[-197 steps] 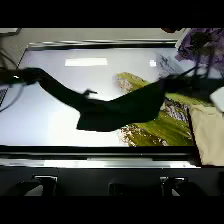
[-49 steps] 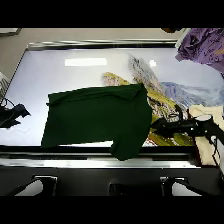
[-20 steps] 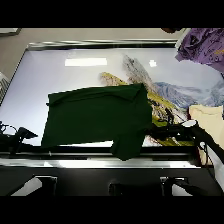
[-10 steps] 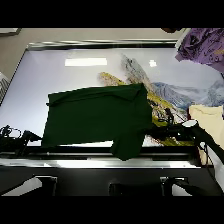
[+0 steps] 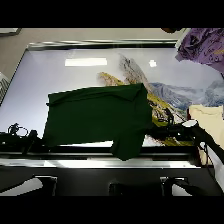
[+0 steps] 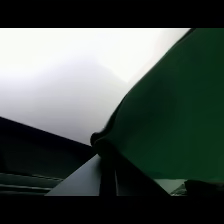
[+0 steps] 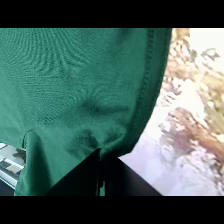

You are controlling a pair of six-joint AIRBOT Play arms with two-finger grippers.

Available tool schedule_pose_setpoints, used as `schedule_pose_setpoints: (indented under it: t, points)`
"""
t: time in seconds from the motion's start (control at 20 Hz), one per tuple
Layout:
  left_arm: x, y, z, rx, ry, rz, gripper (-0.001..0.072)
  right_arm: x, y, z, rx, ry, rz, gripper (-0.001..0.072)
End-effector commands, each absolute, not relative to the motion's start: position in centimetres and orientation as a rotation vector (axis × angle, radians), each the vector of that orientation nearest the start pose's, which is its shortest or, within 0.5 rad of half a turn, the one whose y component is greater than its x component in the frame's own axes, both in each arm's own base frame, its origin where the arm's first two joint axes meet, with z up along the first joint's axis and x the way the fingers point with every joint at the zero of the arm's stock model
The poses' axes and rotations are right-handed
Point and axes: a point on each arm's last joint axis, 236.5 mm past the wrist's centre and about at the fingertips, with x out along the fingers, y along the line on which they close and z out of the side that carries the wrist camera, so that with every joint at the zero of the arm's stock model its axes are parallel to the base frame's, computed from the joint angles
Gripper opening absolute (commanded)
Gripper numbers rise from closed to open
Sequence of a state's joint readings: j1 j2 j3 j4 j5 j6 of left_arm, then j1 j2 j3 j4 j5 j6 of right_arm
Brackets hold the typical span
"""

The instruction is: Fold the clothes and pants, and hang the long-sleeved shirts on hangers.

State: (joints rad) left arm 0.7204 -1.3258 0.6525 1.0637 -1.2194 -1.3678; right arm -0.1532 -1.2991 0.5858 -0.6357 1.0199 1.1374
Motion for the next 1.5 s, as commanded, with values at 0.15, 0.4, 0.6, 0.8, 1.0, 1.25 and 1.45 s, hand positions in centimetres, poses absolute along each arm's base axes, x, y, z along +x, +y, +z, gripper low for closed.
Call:
schedule_pose_setpoints:
  t: [0.15, 0.4, 0.6, 0.8, 1.0, 1.25, 1.45]
  points:
    - [24.3, 4.8, -11.0, -0.966, 1.515, 0.121, 0.0017, 29.8, 12.2, -7.1, 0.782, 1.330, 0.412, 0.0024]
    - [33.7, 4.0, -3.2, -0.792, 1.291, -0.006, 0.0016, 38.0, 11.1, 3.9, 0.612, 1.018, 0.510, 0.0023]
    - [42.3, 4.2, 12.4, -0.514, 0.948, -0.060, 0.0015, 44.1, 9.7, 19.3, 0.413, 0.672, 0.546, 0.0023]
    - [42.7, 6.5, 34.0, -0.294, 0.485, 0.065, 0.0015, 42.3, 8.6, 36.4, 0.182, 0.359, 0.520, 0.0023]
    - [33.4, 7.2, 49.5, -0.198, 0.097, 0.185, 0.0015, 32.9, 7.4, 49.9, -0.009, 0.043, 0.396, 0.0023]
    - [22.7, 7.2, 52.5, -0.181, -0.046, 0.306, 0.0015, 22.5, 6.1, 56.2, -0.051, -0.171, 0.257, 0.0023]
    - [23.0, 8.2, 50.4, -0.209, -0.002, 0.344, 0.0015, 22.5, 6.1, 56.7, -0.001, -0.186, 0.262, 0.0023]
